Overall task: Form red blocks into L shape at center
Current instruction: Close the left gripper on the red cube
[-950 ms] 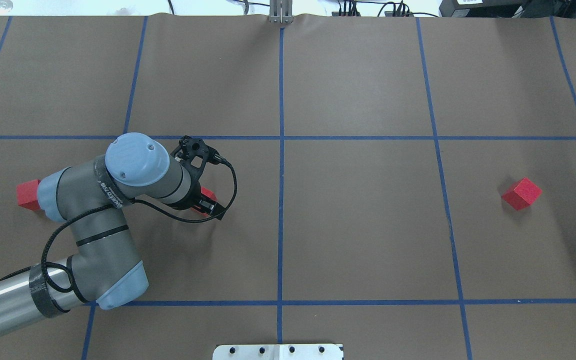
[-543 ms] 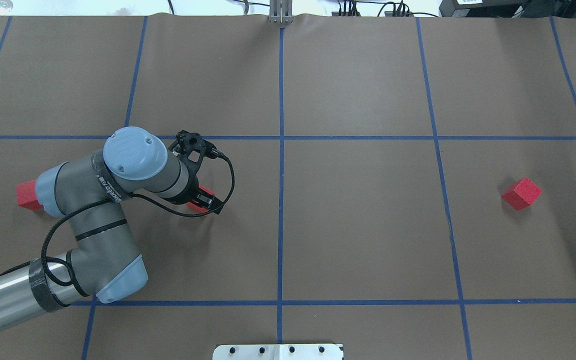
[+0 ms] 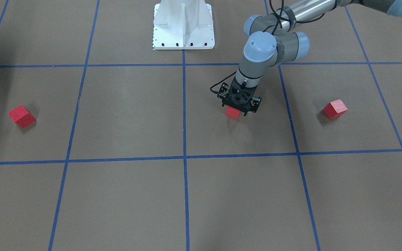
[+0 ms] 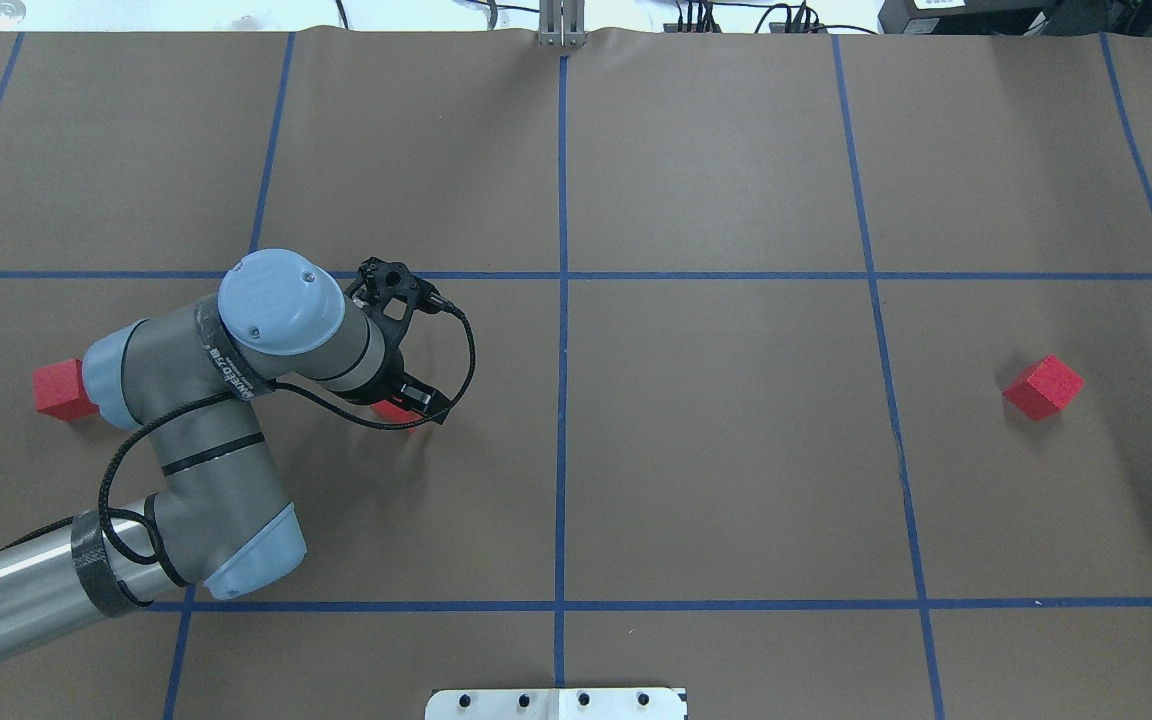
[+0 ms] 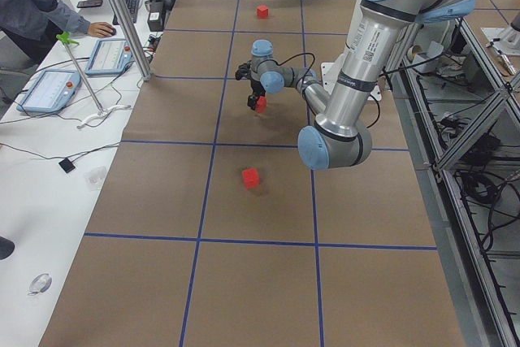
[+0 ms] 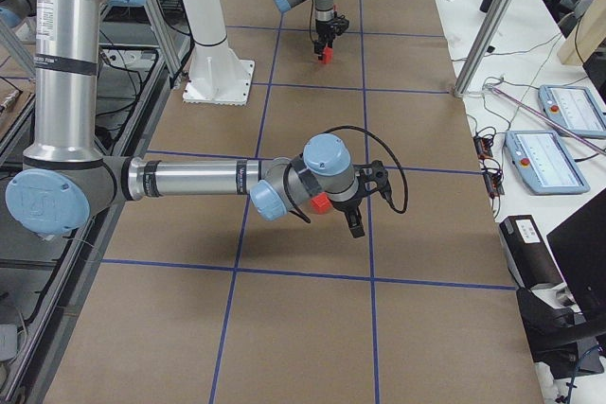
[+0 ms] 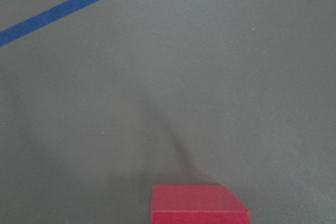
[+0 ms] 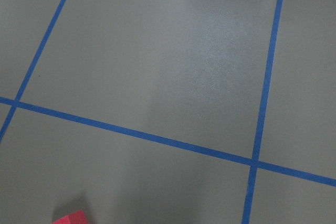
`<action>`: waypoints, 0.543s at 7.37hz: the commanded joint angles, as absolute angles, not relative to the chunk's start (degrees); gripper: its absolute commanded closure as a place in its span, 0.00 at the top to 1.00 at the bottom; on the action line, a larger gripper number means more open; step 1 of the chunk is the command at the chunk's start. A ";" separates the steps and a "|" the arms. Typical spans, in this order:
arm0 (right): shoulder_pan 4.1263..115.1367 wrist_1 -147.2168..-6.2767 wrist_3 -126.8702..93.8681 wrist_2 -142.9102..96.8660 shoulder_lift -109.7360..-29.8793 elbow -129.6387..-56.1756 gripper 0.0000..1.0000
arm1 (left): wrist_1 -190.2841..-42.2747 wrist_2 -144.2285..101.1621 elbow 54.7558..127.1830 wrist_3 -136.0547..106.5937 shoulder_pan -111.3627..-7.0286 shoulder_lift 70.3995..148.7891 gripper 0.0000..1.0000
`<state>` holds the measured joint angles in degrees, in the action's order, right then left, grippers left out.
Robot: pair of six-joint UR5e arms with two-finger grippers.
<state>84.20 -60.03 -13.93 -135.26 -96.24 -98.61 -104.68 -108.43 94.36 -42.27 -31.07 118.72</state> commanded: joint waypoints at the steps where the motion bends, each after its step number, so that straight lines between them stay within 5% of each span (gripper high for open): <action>1: 84.20 -60.03 -13.89 -135.26 -96.24 -98.61 0.99 | -104.68 -108.46 93.87 -42.28 -30.94 119.09 0.91; 2: 84.20 -60.03 -13.97 -135.26 -96.24 -98.61 0.99 | -104.68 -108.46 93.52 -42.28 -30.94 119.00 0.81; 4: 84.20 -60.03 -13.97 -135.26 -96.24 -98.61 0.99 | -100.31 -108.55 94.39 -42.10 -30.94 119.18 0.07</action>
